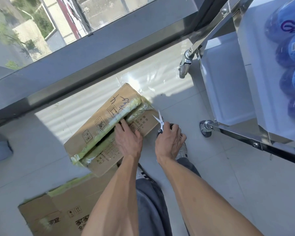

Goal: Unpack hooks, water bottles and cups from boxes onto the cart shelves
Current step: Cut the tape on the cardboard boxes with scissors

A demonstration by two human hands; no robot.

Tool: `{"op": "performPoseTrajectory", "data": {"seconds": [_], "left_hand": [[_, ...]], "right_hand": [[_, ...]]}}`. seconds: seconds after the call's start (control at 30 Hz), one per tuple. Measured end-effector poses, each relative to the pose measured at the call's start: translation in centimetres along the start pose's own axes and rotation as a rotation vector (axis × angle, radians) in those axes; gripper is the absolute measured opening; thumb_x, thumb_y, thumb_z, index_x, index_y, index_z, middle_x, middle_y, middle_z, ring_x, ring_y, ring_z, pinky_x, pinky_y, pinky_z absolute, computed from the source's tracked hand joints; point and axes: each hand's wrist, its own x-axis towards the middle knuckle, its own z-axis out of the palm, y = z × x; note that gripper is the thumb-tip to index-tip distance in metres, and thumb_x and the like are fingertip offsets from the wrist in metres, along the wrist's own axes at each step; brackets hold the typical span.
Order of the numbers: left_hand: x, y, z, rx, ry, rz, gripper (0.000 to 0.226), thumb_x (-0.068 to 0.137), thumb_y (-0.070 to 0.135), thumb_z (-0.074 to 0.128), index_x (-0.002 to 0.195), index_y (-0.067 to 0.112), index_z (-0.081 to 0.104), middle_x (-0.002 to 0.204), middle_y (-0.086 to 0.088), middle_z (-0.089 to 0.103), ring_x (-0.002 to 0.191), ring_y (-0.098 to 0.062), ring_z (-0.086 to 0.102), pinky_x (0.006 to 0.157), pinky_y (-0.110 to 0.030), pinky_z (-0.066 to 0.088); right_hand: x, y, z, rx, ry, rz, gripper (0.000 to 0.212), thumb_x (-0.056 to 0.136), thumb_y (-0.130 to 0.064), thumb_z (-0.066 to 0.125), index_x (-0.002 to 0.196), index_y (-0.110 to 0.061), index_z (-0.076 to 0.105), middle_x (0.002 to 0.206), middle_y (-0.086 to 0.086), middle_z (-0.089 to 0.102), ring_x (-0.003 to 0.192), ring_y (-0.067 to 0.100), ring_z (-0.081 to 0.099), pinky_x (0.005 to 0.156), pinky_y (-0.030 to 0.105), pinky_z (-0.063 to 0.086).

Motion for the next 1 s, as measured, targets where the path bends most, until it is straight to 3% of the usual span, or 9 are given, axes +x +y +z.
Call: {"op": "performPoseTrajectory", "data": {"seconds": [0.2, 0.33, 0.5, 0.6, 0.73, 0.83, 1.0], "left_hand": [[0.9, 0.7, -0.9, 0.1, 0.011, -0.028, 0.032, 0.084, 0.032, 0.043, 0.108, 0.015, 0.057, 0.1, -0.007, 0.057, 0.093, -0.022, 0.046, 0.091, -0.042, 0.04], [0.7, 0.9, -1.2, 0.086, 0.021, -0.045, 0.029, 0.093, 0.041, 0.035, 0.089, 0.016, 0.048, 0.098, -0.01, 0.054, 0.09, -0.019, 0.034, 0.085, -0.04, 0.038], [0.3, 1.3, -0.4, 0.084, 0.042, -0.086, 0.035, 0.1, 0.033, 0.031, 0.097, 0.008, 0.056, 0.102, -0.014, 0.058, 0.093, -0.023, 0.039, 0.076, -0.035, 0.03], [0.5, 0.9, -0.2, 0.1, 0.045, -0.053, 0.035, 0.1, 0.032, 0.027, 0.096, 0.008, 0.052, 0.098, -0.014, 0.056, 0.091, -0.024, 0.039, 0.072, -0.038, 0.035], [0.7, 0.0, -0.3, 0.139, 0.048, -0.017, 0.037, 0.102, 0.033, 0.022, 0.093, 0.009, 0.047, 0.094, -0.012, 0.052, 0.091, -0.026, 0.043, 0.073, -0.043, 0.044], [0.9, 0.0, -0.5, 0.149, 0.062, -0.006, 0.03, 0.102, 0.03, 0.024, 0.09, 0.01, 0.043, 0.094, -0.014, 0.051, 0.09, -0.027, 0.041, 0.072, -0.042, 0.04], [1.3, 0.6, -0.6, 0.161, 0.061, -0.078, 0.032, 0.1, 0.028, 0.027, 0.099, 0.006, 0.05, 0.102, -0.017, 0.052, 0.098, -0.031, 0.045, 0.075, -0.046, 0.044]], "right_hand": [[1.7, 1.4, -1.3, -0.027, 0.06, -0.006, 0.037, 0.082, 0.001, 0.055, 0.112, -0.021, 0.057, 0.108, 0.005, 0.05, 0.102, 0.024, 0.048, 0.1, 0.041, 0.027], [2.9, 1.4, -2.0, -0.099, 0.027, -0.112, 0.049, 0.079, 0.008, 0.051, 0.118, -0.021, 0.054, 0.112, 0.004, 0.05, 0.11, 0.024, 0.045, 0.102, 0.042, 0.024], [4.1, 1.3, -2.2, -0.131, 0.017, -0.147, 0.049, 0.081, 0.007, 0.049, 0.122, -0.018, 0.054, 0.115, 0.006, 0.049, 0.114, 0.026, 0.044, 0.103, 0.044, 0.024], [4.6, 1.7, -1.9, -0.12, 0.01, -0.13, 0.05, 0.081, 0.008, 0.049, 0.123, -0.018, 0.053, 0.117, 0.006, 0.05, 0.117, 0.026, 0.043, 0.104, 0.044, 0.024], [4.8, 2.0, -1.3, -0.161, -0.035, -0.252, 0.057, 0.08, 0.008, 0.052, 0.13, -0.02, 0.05, 0.114, 0.006, 0.049, 0.115, 0.025, 0.043, 0.105, 0.043, 0.022], [4.9, 1.8, -1.2, -0.123, -0.025, -0.258, 0.054, 0.081, 0.008, 0.051, 0.128, -0.019, 0.052, 0.112, 0.006, 0.051, 0.116, 0.024, 0.044, 0.105, 0.042, 0.023], [5.9, 1.3, -1.2, -0.02, 0.011, -0.315, 0.043, 0.084, 0.009, 0.047, 0.118, -0.015, 0.059, 0.11, 0.008, 0.056, 0.114, 0.026, 0.048, 0.092, 0.036, 0.032]]}}
